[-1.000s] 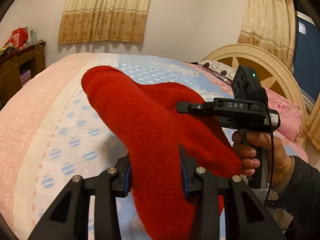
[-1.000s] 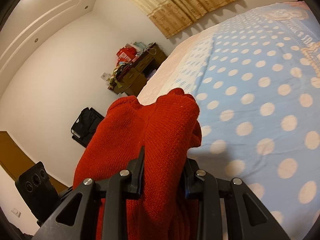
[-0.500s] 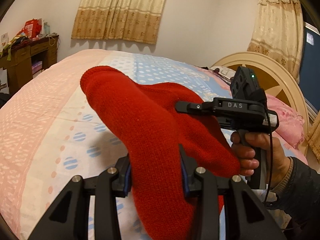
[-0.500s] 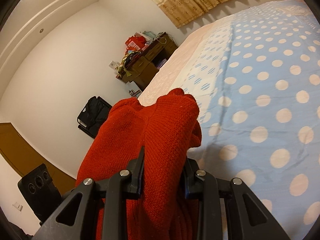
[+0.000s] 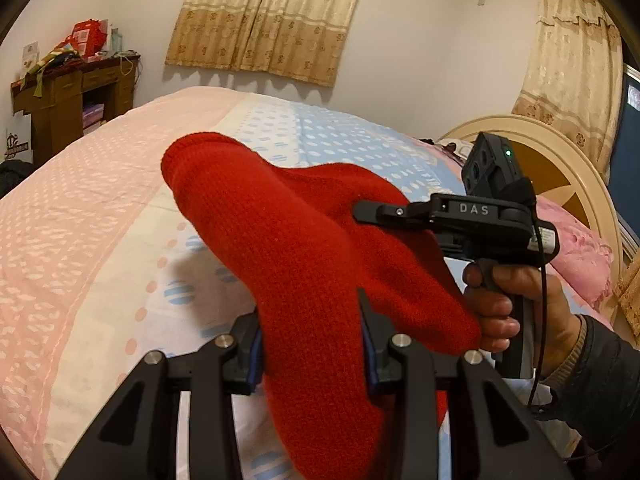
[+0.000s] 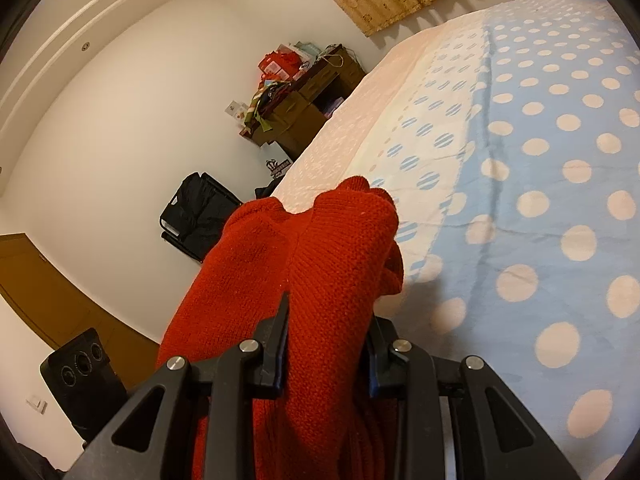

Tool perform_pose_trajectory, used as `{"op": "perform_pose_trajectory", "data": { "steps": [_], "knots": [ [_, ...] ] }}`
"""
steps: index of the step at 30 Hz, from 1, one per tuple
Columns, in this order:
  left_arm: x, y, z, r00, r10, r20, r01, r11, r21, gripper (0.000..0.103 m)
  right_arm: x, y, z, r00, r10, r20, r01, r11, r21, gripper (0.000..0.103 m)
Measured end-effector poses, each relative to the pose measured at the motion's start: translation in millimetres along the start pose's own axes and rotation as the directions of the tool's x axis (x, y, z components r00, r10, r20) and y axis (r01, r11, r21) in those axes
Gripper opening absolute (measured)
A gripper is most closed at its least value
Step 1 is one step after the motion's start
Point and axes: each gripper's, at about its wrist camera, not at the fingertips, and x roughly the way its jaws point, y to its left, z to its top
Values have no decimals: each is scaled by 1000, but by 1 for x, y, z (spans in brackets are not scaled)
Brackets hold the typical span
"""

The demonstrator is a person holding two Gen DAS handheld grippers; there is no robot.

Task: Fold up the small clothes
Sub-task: 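Lift the held sweater edge with both grippers and fold it over the sweater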

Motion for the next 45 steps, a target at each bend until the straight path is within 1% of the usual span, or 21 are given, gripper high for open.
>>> {"op": "perform_pose_trajectory", "data": {
  "steps": [15, 28, 39, 45],
  "knots": [
    [-6, 12, -7, 1000, 26, 4, -26, 999, -43, 39, 34, 16, -1, 999, 15, -40, -16, 1000, -15, 30],
    [-8, 30, -18, 999, 53, -9, -54, 994, -91, 39, 69, 26, -2, 995, 25, -97, -27, 999, -26, 30],
    [-6, 44, -30, 997, 64, -31, -67, 990, -127, 39, 95, 29, -4, 990, 13, -140, -17, 999, -29, 30],
    [-5, 48, -38, 998, 61, -36, -65, 989, -136, 39, 100, 27, -5, 988, 5, -153, -9, 1000, -25, 30]
  ]
}}
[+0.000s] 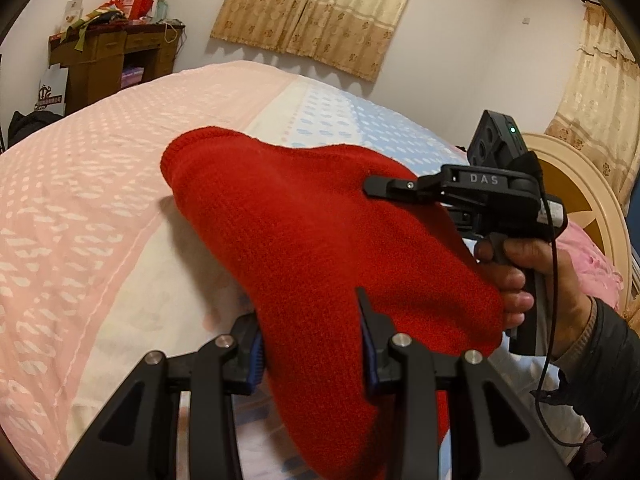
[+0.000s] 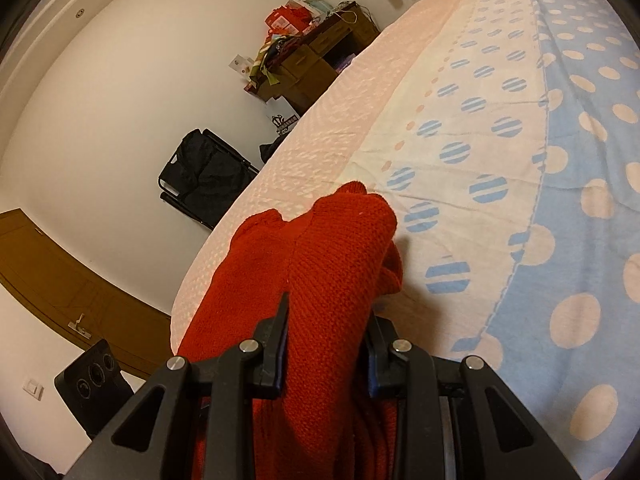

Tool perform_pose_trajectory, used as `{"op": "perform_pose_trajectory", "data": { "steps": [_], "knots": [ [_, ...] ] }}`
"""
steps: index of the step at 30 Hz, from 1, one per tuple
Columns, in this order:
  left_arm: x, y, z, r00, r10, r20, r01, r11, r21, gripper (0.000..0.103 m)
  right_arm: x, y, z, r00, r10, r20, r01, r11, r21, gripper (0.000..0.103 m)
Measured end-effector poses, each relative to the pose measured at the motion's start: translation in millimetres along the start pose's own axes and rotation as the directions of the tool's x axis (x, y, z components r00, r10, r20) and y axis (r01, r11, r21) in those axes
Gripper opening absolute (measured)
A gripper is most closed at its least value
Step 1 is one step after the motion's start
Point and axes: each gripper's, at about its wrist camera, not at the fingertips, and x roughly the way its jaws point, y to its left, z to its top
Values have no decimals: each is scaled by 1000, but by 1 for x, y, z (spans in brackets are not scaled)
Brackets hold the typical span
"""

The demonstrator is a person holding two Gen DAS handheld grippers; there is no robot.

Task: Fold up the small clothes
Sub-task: 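Lift the held sweater edge with both grippers and fold it over the sweater, then lower the folded edge and open both grippers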

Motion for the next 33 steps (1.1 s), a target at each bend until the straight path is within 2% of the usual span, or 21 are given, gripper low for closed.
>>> {"op": "perform_pose_trajectory", "data": {
  "steps": [19, 22, 25, 27, 30, 33],
  "knots": [
    [3, 13, -6, 1000, -25, 5, 25, 999, -30, 40, 9, -3, -3, 998, -58, -37, 57, 998, -12, 32],
    [4, 17, -6, 1000, -25, 6, 25, 999, -38, 43, 9, 0, -3, 997, -70, -42, 69, 997, -22, 34],
    [3, 18, -8, 1000, -14, 1, 14, 999, -44, 53, 5, 3, -4, 997, -75, -35, 74, 997, -23, 36],
    [1, 20, -9, 1000, -3, -2, 3, 999, -44, 54, 0, 8, -5, 996, -84, -24, 83, 996, -39, 37],
    [-6, 21, -11, 1000, -2, -2, 2, 998, -56, 57, -16, 17, -12, 991, -133, 14, 134, 988, -79, 39],
    [-12, 20, -16, 1000, 10, 0, -10, 999, -41, 59, -33, 24, -19, 988, -144, 56, 149, 984, -99, 42]
  ]
}}
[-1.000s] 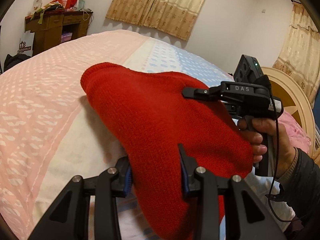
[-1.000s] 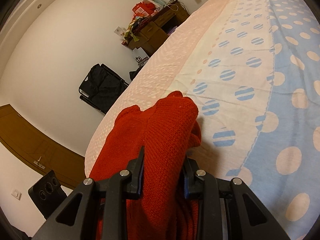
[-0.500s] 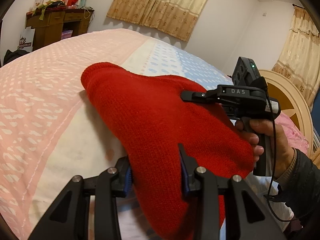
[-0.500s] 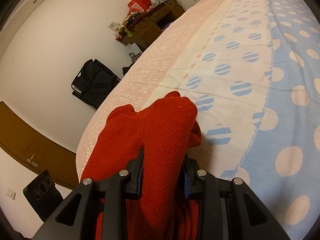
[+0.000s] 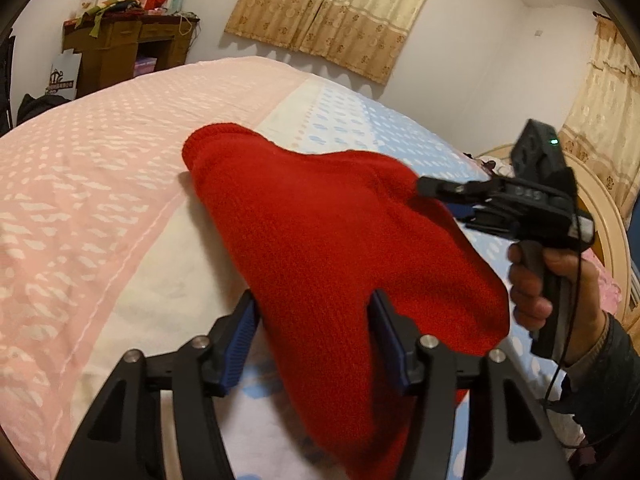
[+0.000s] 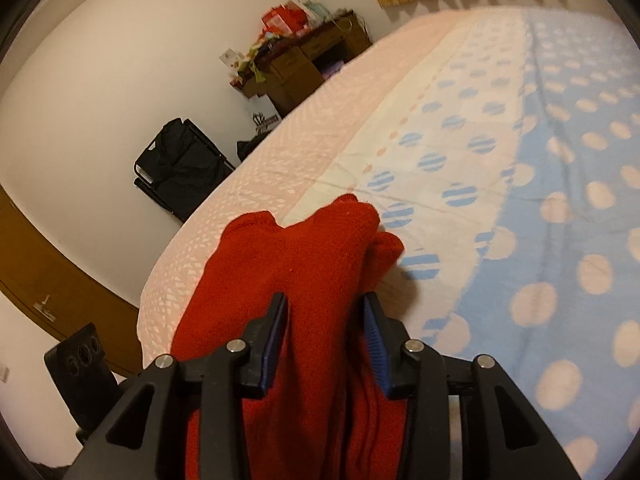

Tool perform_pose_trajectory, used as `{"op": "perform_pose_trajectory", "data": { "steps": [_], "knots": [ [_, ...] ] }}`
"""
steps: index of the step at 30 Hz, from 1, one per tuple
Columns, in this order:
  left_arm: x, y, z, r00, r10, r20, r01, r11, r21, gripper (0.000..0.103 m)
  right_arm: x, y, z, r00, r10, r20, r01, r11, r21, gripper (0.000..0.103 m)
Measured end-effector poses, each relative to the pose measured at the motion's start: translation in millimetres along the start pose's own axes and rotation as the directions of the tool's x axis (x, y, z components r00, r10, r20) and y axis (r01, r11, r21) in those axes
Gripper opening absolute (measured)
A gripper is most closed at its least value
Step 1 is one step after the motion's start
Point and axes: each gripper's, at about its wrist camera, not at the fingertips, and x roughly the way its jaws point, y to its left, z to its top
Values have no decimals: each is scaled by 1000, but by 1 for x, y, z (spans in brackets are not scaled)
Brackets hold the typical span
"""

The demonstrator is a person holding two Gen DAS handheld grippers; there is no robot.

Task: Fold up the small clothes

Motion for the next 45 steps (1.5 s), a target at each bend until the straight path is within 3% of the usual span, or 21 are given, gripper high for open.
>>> {"op": "perform_pose_trajectory", "data": {
  "steps": [4, 7, 10, 14, 17, 21, 27, 30, 45],
  "knots": [
    [-6, -1, -10, 1000, 14, -1, -14, 1000, 10, 63, -23, 14, -18, 994, 112, 15, -112, 994, -19, 42],
    [-6, 0, -13, 999, 45, 9, -45, 999, -3, 72, -19, 26, -39, 976, 207, -66, -210, 977, -40, 42],
    [-4, 0, -15, 997, 73, 18, -73, 997, -11, 87, -6, 15, -56, 992, 68, -107, -74, 996, -56, 42],
    [-9, -4, -18, 995, 98, 16, -98, 995, -10, 88, -9, -6, -52, 987, 146, -66, -143, 989, 50, 42],
    [-21, -8, -19, 992, 124, 7, -124, 992, 2, 88, -18, 18, -52, 997, 52, -62, -55, 997, -45, 42],
    [-39, -17, -18, 987, 159, 36, -159, 987, 14, 91, -46, 51, -59, 998, -57, 28, 61, 989, -133, 43],
    [-63, -39, -15, 982, 156, 110, -164, 985, 60, 99, -98, 91, -70, 966, -173, 194, 215, 951, -221, 49],
    [-69, -52, -12, 981, 141, 137, -154, 984, 90, 100, -125, 107, -81, 940, -213, 266, 280, 928, -246, 57],
    [-101, -90, -9, 968, 86, 235, -129, 976, 174, 102, -182, 140, -111, 902, -239, 361, 341, 906, -252, 58]
  ]
}}
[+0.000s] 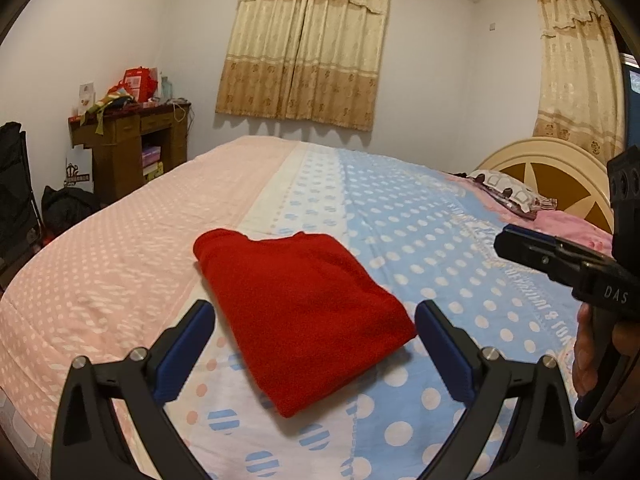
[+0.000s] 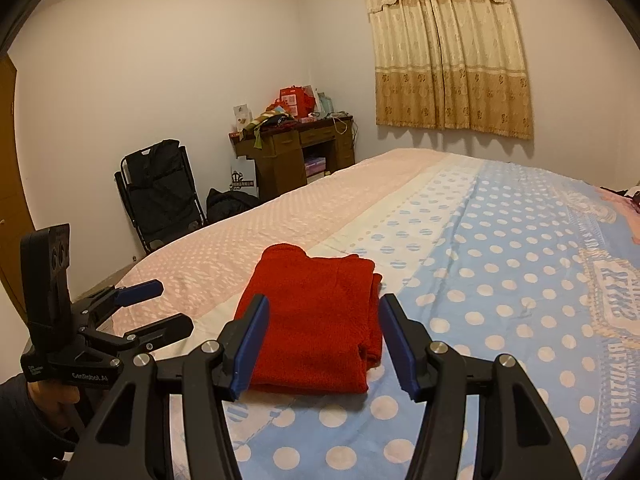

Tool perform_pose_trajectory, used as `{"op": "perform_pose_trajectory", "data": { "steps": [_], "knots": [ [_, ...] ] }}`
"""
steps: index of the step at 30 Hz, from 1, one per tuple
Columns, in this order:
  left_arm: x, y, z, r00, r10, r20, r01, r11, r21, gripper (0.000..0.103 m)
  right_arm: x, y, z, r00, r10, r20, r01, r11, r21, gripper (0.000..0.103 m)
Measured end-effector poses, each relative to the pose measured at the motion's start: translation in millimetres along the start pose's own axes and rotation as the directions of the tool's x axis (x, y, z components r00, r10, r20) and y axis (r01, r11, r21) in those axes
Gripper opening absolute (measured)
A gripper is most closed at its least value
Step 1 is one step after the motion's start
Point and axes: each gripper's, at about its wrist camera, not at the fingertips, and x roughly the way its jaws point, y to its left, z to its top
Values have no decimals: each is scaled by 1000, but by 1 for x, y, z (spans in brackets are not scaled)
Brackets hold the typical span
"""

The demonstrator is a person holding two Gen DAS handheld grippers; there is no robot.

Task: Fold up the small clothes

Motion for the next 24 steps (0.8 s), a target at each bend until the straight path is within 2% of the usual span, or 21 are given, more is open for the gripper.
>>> {"op": "perform_pose_trajectory", "data": {
  "steps": [5, 15, 24],
  "knots": [
    [-1, -2, 0, 1000, 1, 7, -1, 1000, 6, 103, -5, 2, -2, 1000, -24, 14, 24, 1000, -5, 58],
    [-3, 1, -2, 1000, 0, 0, 0, 1000, -9, 103, -2, 8, -7, 1000, -26, -1, 26, 1000, -7, 59],
    [-6, 1, -1, 1000, 1, 7, -1, 1000, -9, 103, -10, 12, -7, 999, -36, 24, 36, 999, -21, 59]
  ]
}}
